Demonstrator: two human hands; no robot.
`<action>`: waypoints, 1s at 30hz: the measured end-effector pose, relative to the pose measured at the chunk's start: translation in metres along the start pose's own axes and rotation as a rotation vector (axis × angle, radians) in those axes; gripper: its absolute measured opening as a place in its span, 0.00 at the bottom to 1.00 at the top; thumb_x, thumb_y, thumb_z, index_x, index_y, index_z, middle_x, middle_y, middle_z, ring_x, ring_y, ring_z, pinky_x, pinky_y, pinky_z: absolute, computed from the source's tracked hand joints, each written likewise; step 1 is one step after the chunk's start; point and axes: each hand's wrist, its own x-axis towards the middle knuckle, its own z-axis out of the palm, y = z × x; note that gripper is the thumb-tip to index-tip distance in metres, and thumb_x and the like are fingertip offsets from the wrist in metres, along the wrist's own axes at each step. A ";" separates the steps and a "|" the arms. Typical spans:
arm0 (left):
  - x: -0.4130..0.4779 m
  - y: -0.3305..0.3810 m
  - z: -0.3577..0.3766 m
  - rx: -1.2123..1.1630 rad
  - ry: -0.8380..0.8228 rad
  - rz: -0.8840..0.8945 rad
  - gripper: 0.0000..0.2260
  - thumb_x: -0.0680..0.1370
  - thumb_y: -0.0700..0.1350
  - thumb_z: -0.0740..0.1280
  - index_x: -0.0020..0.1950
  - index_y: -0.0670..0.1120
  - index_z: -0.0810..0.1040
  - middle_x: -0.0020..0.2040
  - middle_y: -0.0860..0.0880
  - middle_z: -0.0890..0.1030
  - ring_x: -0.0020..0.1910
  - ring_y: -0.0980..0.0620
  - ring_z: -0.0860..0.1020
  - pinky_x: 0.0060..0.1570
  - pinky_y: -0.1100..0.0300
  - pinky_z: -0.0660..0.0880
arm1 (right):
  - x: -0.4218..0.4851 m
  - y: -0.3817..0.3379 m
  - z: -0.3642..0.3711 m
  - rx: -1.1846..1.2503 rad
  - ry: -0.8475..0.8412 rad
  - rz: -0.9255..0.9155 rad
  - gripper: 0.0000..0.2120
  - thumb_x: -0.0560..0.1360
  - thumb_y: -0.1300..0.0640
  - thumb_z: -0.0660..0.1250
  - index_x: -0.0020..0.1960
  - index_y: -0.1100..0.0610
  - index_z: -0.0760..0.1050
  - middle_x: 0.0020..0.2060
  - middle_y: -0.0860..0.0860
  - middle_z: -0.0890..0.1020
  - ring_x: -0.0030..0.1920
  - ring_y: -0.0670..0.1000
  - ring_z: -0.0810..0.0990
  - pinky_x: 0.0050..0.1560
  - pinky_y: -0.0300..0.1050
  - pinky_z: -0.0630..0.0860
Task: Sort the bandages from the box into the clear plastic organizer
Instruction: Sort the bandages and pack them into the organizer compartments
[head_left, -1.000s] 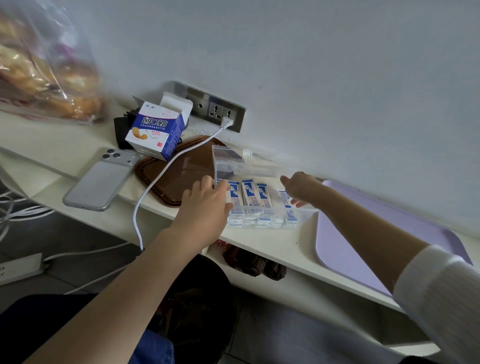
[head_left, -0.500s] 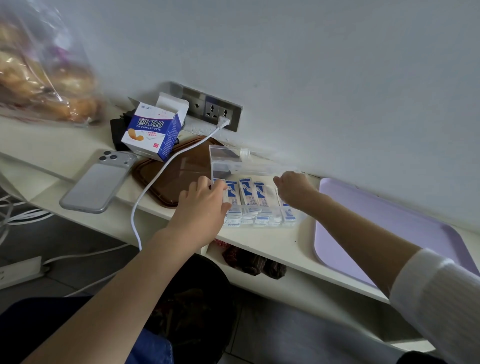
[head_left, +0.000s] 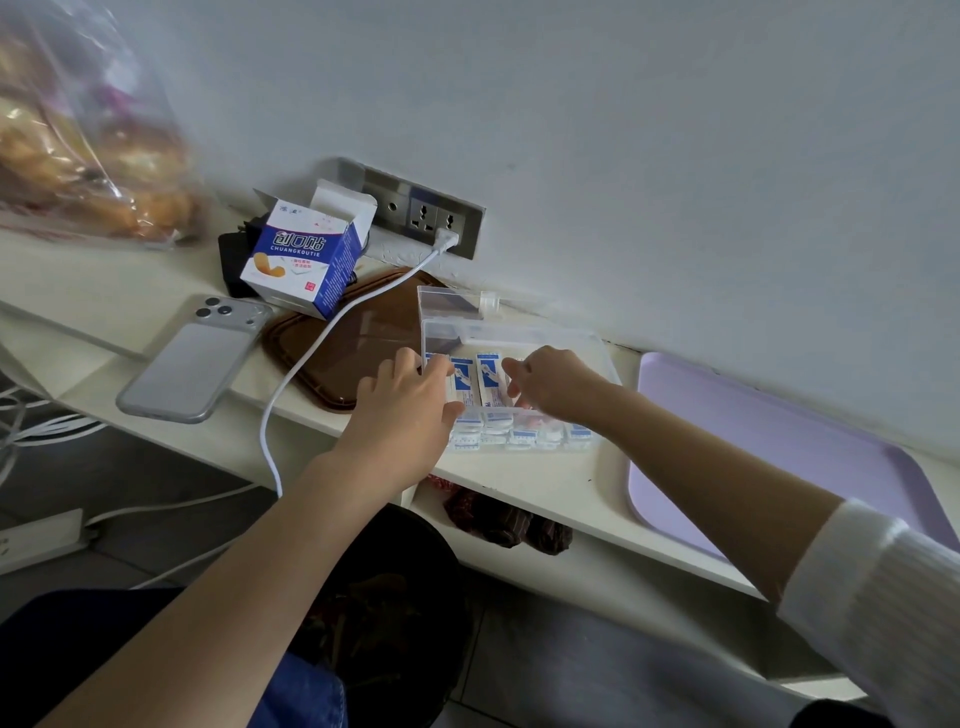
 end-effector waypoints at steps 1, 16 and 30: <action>0.000 0.000 0.000 0.000 0.000 0.000 0.18 0.81 0.52 0.57 0.70 0.50 0.61 0.66 0.46 0.65 0.64 0.48 0.65 0.62 0.53 0.63 | 0.000 0.001 0.001 -0.013 -0.011 -0.009 0.15 0.81 0.58 0.51 0.65 0.60 0.67 0.58 0.57 0.77 0.51 0.56 0.79 0.54 0.49 0.78; 0.004 0.000 0.004 -0.029 0.094 -0.027 0.17 0.82 0.52 0.53 0.68 0.46 0.60 0.63 0.44 0.69 0.61 0.46 0.69 0.59 0.50 0.65 | -0.058 0.025 0.040 0.209 0.360 -0.288 0.12 0.80 0.52 0.57 0.56 0.57 0.75 0.52 0.50 0.77 0.54 0.51 0.73 0.49 0.35 0.63; 0.030 -0.005 0.012 -0.393 -0.013 -0.163 0.17 0.83 0.49 0.52 0.71 0.47 0.61 0.66 0.42 0.72 0.62 0.42 0.72 0.56 0.52 0.68 | -0.067 0.079 0.054 0.202 0.443 -0.269 0.18 0.69 0.77 0.63 0.50 0.58 0.80 0.47 0.54 0.81 0.49 0.56 0.76 0.47 0.35 0.67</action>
